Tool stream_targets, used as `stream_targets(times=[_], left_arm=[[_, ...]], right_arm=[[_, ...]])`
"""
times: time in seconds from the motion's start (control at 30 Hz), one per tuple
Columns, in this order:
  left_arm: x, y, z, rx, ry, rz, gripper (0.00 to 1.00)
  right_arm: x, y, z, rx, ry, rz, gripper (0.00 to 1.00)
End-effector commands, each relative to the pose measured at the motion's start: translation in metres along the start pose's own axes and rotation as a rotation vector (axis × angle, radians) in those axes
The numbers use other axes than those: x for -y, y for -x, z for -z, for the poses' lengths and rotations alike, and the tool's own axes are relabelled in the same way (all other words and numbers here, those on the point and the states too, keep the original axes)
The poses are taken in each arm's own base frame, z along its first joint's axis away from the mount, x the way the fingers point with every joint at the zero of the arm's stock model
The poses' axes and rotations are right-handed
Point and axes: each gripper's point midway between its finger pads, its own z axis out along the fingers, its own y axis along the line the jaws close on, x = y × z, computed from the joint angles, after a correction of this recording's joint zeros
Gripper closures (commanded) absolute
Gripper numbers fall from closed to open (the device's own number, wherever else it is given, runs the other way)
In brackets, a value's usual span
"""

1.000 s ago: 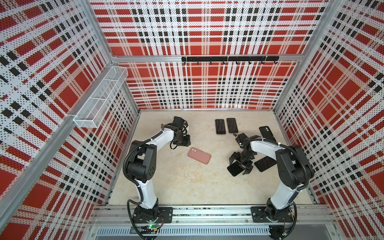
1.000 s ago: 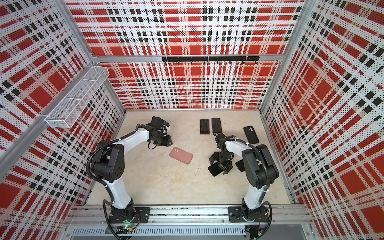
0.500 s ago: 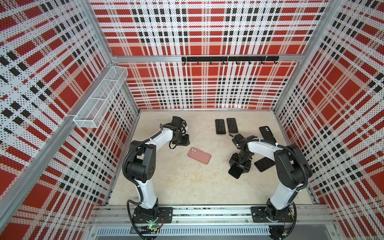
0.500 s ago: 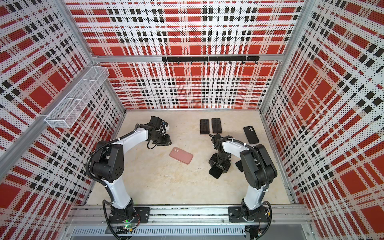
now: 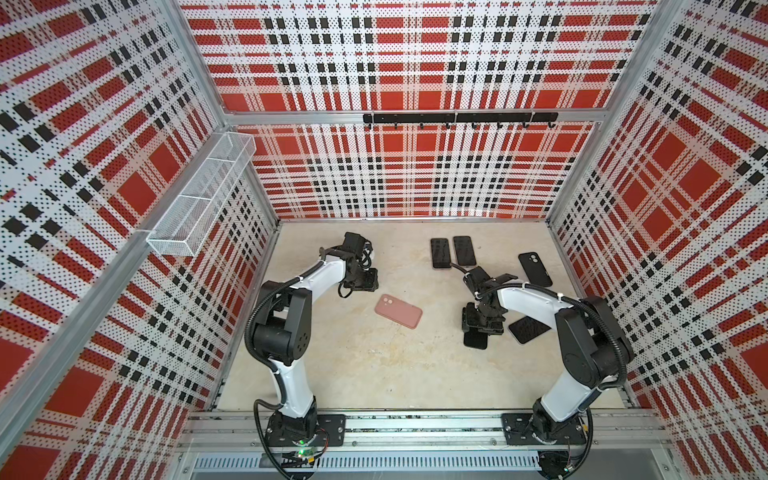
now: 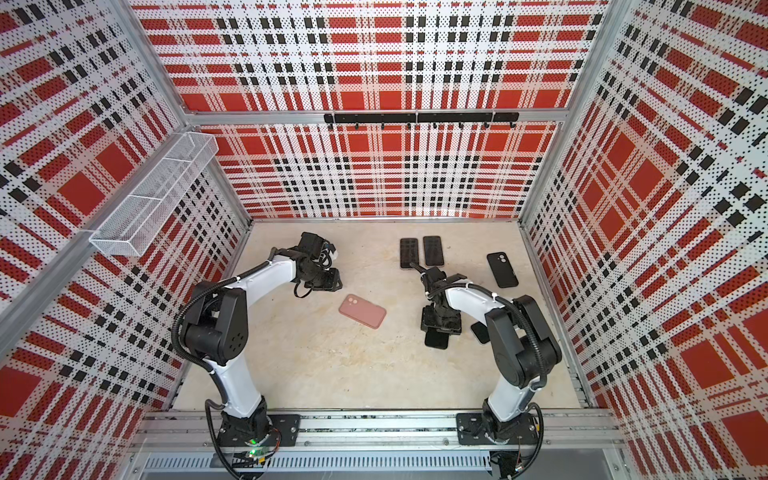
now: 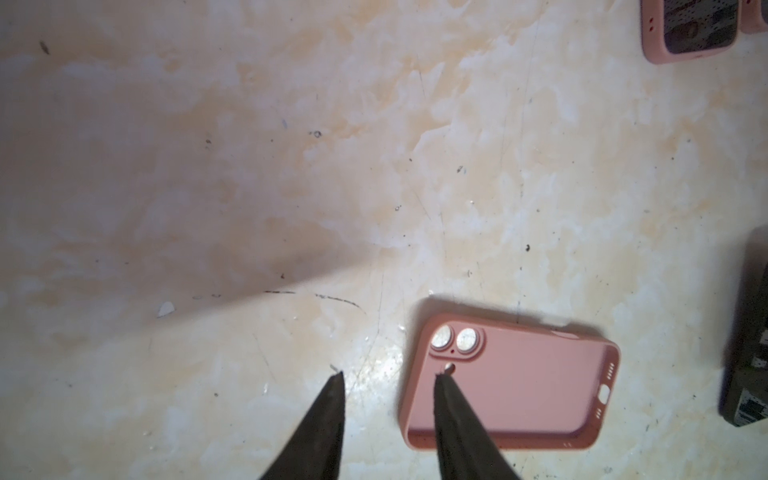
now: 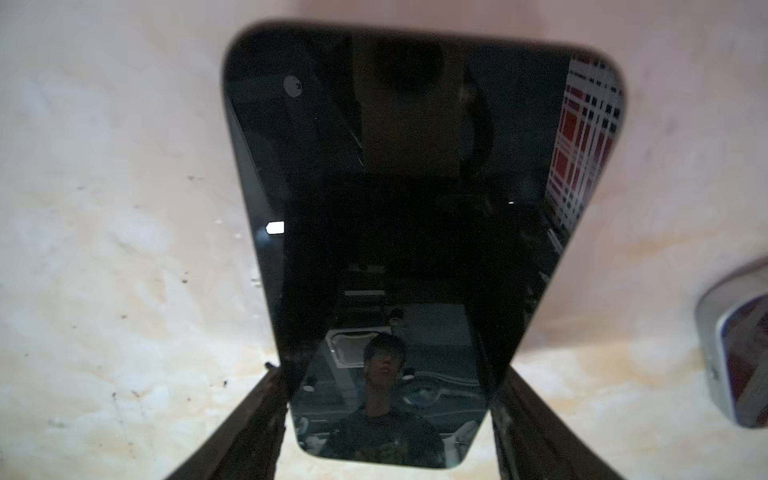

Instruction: Put the phone into the phone case

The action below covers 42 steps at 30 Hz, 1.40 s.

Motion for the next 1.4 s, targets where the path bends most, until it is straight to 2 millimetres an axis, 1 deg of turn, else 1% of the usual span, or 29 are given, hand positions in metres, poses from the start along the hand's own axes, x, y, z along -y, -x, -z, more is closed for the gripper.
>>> stream_targets(times=[0.0,0.07,0.13,0.23,0.3,0.4,0.43,0.5,0.57,0.77,0.87,0.93,1.03,1.07,1.17,1.2,1.23,1.27,1.3,1.37], left_arm=[[0.009,0.010,0.012,0.051,-0.021,0.003,0.59],[0.011,0.012,0.014,0.061,-0.036,0.017,0.58],[0.012,0.011,0.017,0.068,-0.044,0.028,0.57],[0.011,0.009,0.023,0.083,-0.050,0.051,0.57],[0.010,0.005,0.027,0.092,-0.044,0.066,0.57],[0.009,-0.001,0.033,0.108,-0.047,0.092,0.57],[0.008,-0.005,0.033,0.107,-0.050,0.101,0.57],[0.010,-0.009,0.037,0.117,-0.063,0.111,0.57],[0.014,-0.011,0.040,0.128,-0.086,0.122,0.57],[0.026,-0.014,0.045,0.178,-0.150,0.169,0.57],[0.036,-0.014,0.047,0.214,-0.193,0.208,0.57],[0.048,-0.013,0.050,0.245,-0.237,0.213,0.55],[0.069,-0.013,0.055,0.270,-0.333,0.234,0.53],[0.076,-0.013,0.056,0.275,-0.379,0.248,0.53],[0.092,-0.012,0.063,0.289,-0.487,0.274,0.53],[0.095,-0.012,0.065,0.288,-0.513,0.276,0.52],[0.098,-0.013,0.066,0.285,-0.534,0.278,0.52],[0.101,-0.013,0.069,0.286,-0.558,0.277,0.51],[0.104,-0.015,0.070,0.279,-0.579,0.275,0.50],[0.111,-0.017,0.073,0.263,-0.628,0.268,0.48]], right_arm=[[-0.011,0.008,0.001,0.031,-0.027,0.231,0.34],[-0.016,0.005,-0.003,0.010,-0.048,0.336,0.32],[-0.014,0.006,-0.006,0.006,-0.089,0.386,0.28],[-0.018,0.007,-0.009,0.007,-0.077,0.424,0.25],[-0.019,0.006,-0.011,-0.005,-0.075,0.448,0.19],[-0.020,0.005,-0.008,0.003,-0.065,0.468,0.02],[-0.021,0.005,-0.007,0.010,-0.059,0.471,0.00],[-0.022,0.003,-0.005,0.017,-0.045,0.474,0.00],[-0.022,0.000,-0.008,0.007,-0.037,0.455,0.00],[-0.028,-0.013,-0.021,-0.026,0.030,0.319,0.12],[-0.016,-0.014,-0.022,-0.013,-0.032,0.302,0.16],[-0.014,-0.011,-0.013,0.022,-0.039,0.312,0.18],[-0.020,-0.002,0.007,0.092,-0.011,0.351,0.23],[-0.025,0.002,0.015,0.120,0.011,0.373,0.25],[-0.041,0.013,0.035,0.189,0.081,0.452,0.39],[-0.051,0.013,0.041,0.202,0.125,0.496,0.42],[-0.056,0.016,0.046,0.221,0.143,0.530,0.45],[-0.062,0.018,0.051,0.242,0.166,0.578,0.47],[-0.069,0.017,0.055,0.255,0.192,0.643,0.47],[-0.076,0.019,0.062,0.280,0.207,0.742,0.48]])
